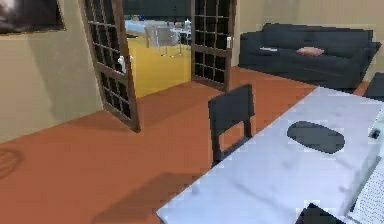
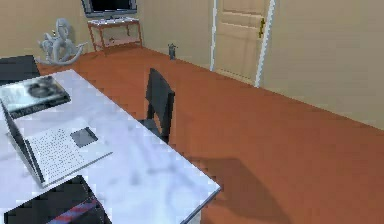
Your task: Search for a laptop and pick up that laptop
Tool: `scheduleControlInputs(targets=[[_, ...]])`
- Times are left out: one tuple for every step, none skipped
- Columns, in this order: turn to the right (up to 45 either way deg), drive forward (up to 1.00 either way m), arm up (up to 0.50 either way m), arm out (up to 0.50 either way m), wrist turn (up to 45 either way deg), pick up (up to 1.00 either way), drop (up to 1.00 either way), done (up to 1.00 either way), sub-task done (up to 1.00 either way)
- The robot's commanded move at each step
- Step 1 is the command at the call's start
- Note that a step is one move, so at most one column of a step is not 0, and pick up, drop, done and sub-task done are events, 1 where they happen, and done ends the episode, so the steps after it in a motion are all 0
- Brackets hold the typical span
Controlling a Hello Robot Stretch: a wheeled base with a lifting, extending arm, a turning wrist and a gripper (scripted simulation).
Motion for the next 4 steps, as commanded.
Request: scheduleControlInputs(targets=[[-30.0,0.00,0.00,0.00,0.0,0.00,0.00,0.00,0.00],[0.0,0.00,0.50,0.00,0.0,0.00,0.00,0.00,0.00],[0.0,0.00,0.36,0.00,0.0,0.00,0.00,0.00,0.00],[0.0,0.00,0.00,0.50,0.0,0.00,0.00,0.00,0.00]])
